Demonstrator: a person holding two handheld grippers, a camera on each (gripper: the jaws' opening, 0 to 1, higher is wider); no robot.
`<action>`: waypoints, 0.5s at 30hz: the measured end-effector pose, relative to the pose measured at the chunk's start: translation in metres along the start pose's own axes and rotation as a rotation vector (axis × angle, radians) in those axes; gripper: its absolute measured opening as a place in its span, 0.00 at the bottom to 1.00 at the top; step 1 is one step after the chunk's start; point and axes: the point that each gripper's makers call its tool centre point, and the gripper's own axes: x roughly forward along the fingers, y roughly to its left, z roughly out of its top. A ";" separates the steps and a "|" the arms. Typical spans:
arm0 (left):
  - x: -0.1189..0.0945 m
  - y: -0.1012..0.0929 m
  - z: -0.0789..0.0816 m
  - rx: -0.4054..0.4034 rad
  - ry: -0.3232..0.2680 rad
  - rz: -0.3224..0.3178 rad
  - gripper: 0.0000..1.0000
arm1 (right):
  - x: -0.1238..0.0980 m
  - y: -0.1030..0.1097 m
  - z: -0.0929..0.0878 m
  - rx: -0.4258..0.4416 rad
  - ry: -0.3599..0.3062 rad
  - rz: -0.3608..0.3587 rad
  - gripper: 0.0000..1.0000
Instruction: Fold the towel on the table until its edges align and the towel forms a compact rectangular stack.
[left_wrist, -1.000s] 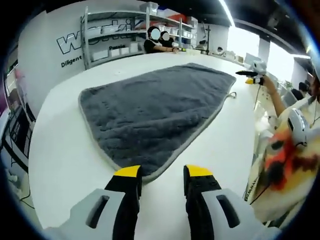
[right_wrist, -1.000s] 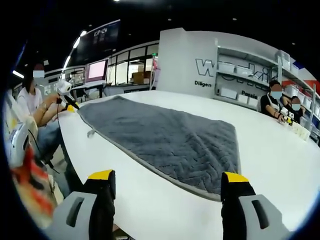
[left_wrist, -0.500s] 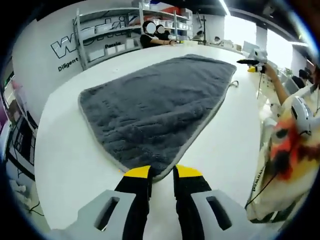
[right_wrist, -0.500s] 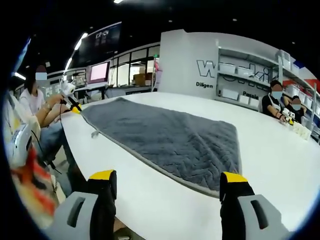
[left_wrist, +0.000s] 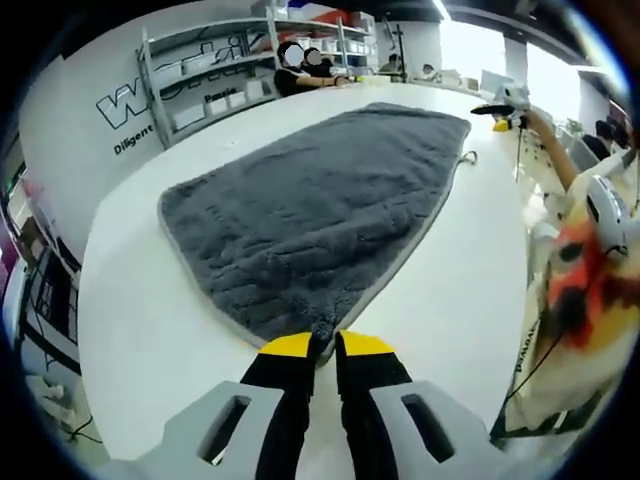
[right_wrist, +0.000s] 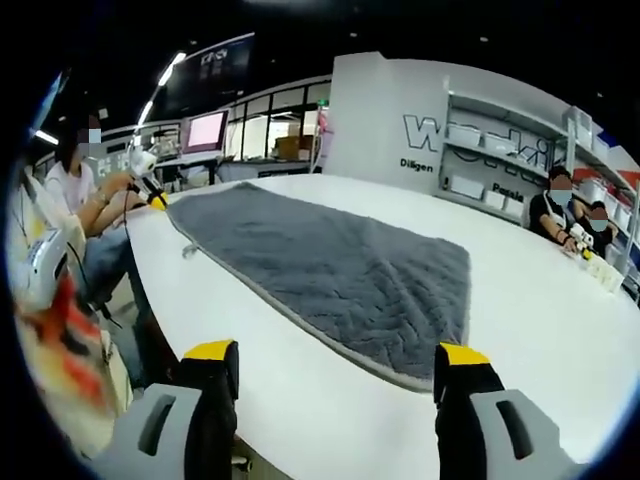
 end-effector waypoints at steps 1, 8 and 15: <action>0.000 0.000 0.000 -0.005 0.002 0.000 0.07 | -0.002 -0.004 -0.004 0.002 0.026 -0.011 0.78; -0.003 0.005 -0.002 -0.058 0.017 0.003 0.06 | -0.003 -0.014 -0.011 -0.128 0.142 -0.007 0.69; -0.005 0.003 -0.005 -0.062 0.029 0.012 0.06 | 0.004 -0.027 -0.016 -0.152 0.226 0.032 0.47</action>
